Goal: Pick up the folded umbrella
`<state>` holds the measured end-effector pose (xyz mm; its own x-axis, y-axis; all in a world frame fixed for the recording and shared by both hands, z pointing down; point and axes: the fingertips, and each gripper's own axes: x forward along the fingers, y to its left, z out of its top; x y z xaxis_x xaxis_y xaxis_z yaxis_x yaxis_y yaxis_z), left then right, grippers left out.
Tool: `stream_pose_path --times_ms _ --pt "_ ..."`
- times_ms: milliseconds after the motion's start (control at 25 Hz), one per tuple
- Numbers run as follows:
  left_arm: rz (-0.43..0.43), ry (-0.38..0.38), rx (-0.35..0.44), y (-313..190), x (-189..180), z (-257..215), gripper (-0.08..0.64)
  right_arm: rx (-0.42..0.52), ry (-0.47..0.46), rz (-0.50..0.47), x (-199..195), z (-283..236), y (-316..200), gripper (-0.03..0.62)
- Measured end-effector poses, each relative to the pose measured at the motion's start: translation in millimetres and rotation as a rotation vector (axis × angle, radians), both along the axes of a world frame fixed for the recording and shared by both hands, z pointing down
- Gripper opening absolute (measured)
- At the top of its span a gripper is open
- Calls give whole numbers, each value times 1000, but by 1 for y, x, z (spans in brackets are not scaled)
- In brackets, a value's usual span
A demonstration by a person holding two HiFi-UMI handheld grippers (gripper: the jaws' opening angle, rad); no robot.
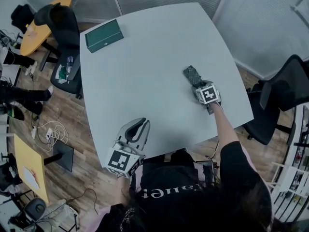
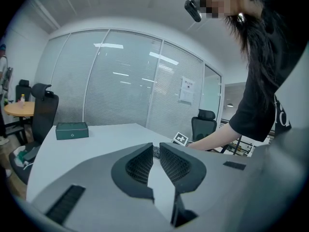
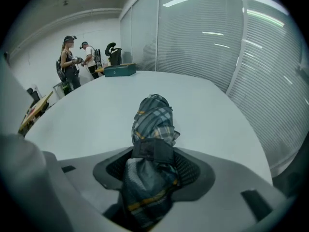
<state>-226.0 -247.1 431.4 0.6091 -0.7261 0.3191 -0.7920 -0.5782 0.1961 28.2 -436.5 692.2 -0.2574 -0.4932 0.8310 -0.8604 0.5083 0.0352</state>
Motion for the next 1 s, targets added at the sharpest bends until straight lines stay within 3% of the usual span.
stream_pose_path --times_ms 280,480,720,1000 --pt "-6 -13 12 14 6 -2 60 -54 -212 135 -8 -20 32 232" --pt "1 -17 21 26 21 -4 60 -54 -373 180 -16 -51 64 232" --pt "14 -23 26 46 45 -4 60 -36 -551 150 -28 -95 119 232" --pt "14 -26 33 66 79 -8 60 4 -643 86 -27 -150 180 232"
